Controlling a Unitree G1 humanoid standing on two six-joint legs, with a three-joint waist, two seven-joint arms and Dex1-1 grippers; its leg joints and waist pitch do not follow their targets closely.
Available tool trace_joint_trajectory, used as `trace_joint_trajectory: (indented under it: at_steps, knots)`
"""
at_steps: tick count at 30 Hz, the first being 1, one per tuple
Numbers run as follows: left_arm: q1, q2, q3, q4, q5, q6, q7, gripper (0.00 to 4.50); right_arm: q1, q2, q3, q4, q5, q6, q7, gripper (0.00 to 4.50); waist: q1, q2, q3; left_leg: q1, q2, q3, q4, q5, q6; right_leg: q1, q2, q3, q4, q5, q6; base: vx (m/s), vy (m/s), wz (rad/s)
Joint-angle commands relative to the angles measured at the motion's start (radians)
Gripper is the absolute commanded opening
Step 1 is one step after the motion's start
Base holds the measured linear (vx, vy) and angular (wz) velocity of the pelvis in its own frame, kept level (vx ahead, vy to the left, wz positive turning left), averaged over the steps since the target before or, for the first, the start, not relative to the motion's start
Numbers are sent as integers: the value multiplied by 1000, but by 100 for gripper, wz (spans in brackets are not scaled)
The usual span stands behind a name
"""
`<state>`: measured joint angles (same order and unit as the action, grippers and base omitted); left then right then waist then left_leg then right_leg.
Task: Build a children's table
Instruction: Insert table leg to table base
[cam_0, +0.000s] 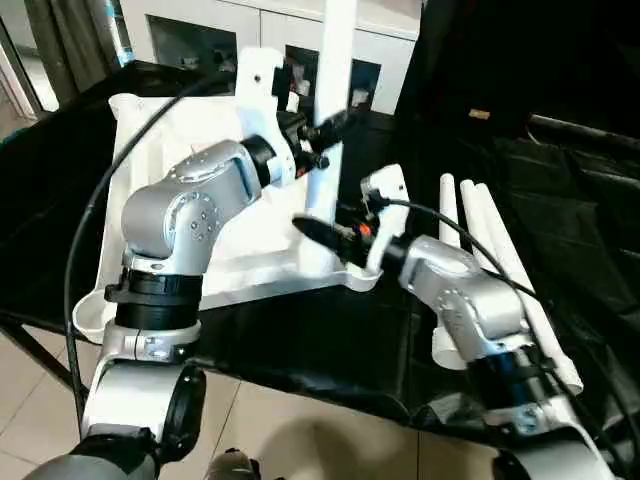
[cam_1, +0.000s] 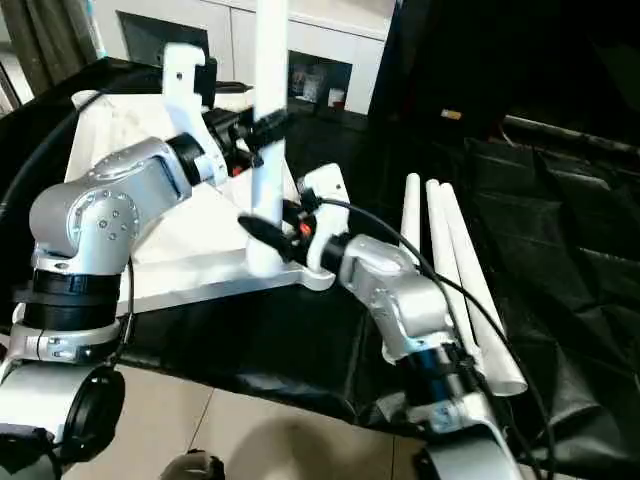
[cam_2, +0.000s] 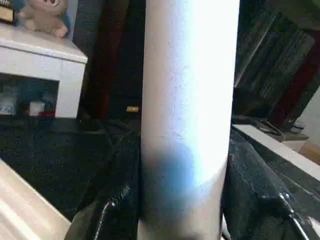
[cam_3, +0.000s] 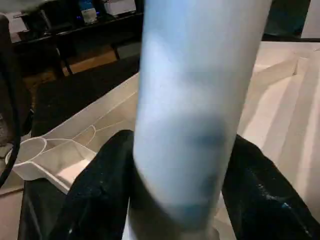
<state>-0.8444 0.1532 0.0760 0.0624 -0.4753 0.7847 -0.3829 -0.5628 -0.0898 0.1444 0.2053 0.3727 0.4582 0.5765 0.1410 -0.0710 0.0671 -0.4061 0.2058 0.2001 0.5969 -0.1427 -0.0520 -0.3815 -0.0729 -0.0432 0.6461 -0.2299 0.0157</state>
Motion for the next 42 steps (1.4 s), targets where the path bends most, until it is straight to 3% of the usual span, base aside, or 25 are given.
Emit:
trace_joint_trajectory:
  at_steps: [1,6,7,8,9,10,14,17,19,23,24,28,35,39,41,42]
  knots:
    - [-11,-5,-5,-27,-11,22,14,182,-20,-8,-20,11,-13,-10,3,214,-7,4,-77,41,27,-17,-69,-156,-73,31,-61,36,-69,-4,-150,0,0,0]
    - [-7,-12,7,-29,-11,28,34,182,-20,-15,-20,10,0,-10,31,194,-6,2,-77,39,26,-18,-69,-167,-74,31,-62,36,-72,-26,-137,0,0,0]
    - [-5,-8,5,-33,-13,28,25,182,-17,-19,-23,4,12,-9,52,193,-5,5,-77,40,26,-18,-69,-166,-74,31,-63,36,-73,-28,-136,0,0,0]
    - [-5,-8,5,-33,-13,28,25,217,-17,-19,-23,4,12,-9,52,193,-6,4,-77,39,27,-18,-69,-167,-75,31,-62,36,-73,-27,-136,0,0,0]
    - [-4,-5,19,-30,-45,45,-4,217,-10,-31,-26,-15,39,-3,99,193,-6,3,-78,39,26,-18,-69,-158,-73,32,-61,36,-71,-12,-137,0,0,0]
    - [-3,-5,29,-28,-67,57,-22,252,-6,-37,-26,-26,52,0,121,193,-5,4,-79,39,25,-17,-67,-151,-71,33,-60,35,-68,4,-145,0,0,0]
    - [2,12,70,10,-153,91,-118,264,24,-86,-29,-106,139,40,263,191,-2,5,-80,37,22,-16,-64,-134,-47,36,-58,35,-67,41,-166,0,0,0]
    - [14,58,68,52,-187,79,-259,270,55,-145,-75,-176,267,134,389,191,1,5,-78,40,23,-16,-65,-152,-36,37,-59,36,-72,5,-175,0,0,0]
    - [9,60,88,67,-222,97,-291,270,68,-169,-90,-201,314,168,435,191,2,12,-78,41,24,-17,-67,-164,-39,35,-58,35,-72,-4,-176,0,0,0]
    - [0,74,112,71,-293,142,-357,270,81,-208,-100,-223,362,205,492,191,1,9,-77,40,25,-18,-68,-190,-59,34,-63,33,-75,-39,-195,0,0,0]
    - [-1,80,115,70,-310,152,-376,270,85,-218,-101,-228,372,215,506,191,4,15,-78,42,25,-18,-67,-192,-63,34,-64,34,-74,-44,-196,0,0,0]
    - [0,107,111,63,-360,173,-453,254,103,-251,-108,-258,413,260,539,191,3,20,-78,42,25,-19,-69,-196,-67,34,-62,33,-73,-35,-201,0,0,0]
    - [-10,83,110,80,-358,165,-410,196,116,-255,-107,-278,428,273,533,191,6,17,-79,43,27,-19,-69,-205,-78,34,-65,33,-72,-28,-207,0,0,0]
    - [-13,80,102,87,-343,149,-392,183,106,-240,-73,-245,331,195,479,191,6,18,-80,41,26,-20,-69,-197,-83,34,-66,33,-73,-28,-197,0,0,0]
    - [-17,79,98,91,-329,137,-382,179,104,-239,-63,-239,317,191,472,191,5,16,-80,42,26,-20,-69,-194,-84,36,-65,33,-73,-25,-196,0,0,0]
    - [-25,79,83,94,-293,110,-356,178,99,-232,-49,-234,289,187,438,226,4,18,-79,42,26,-20,-69,-193,-82,35,-64,33,-72,-23,-197,0,0,0]
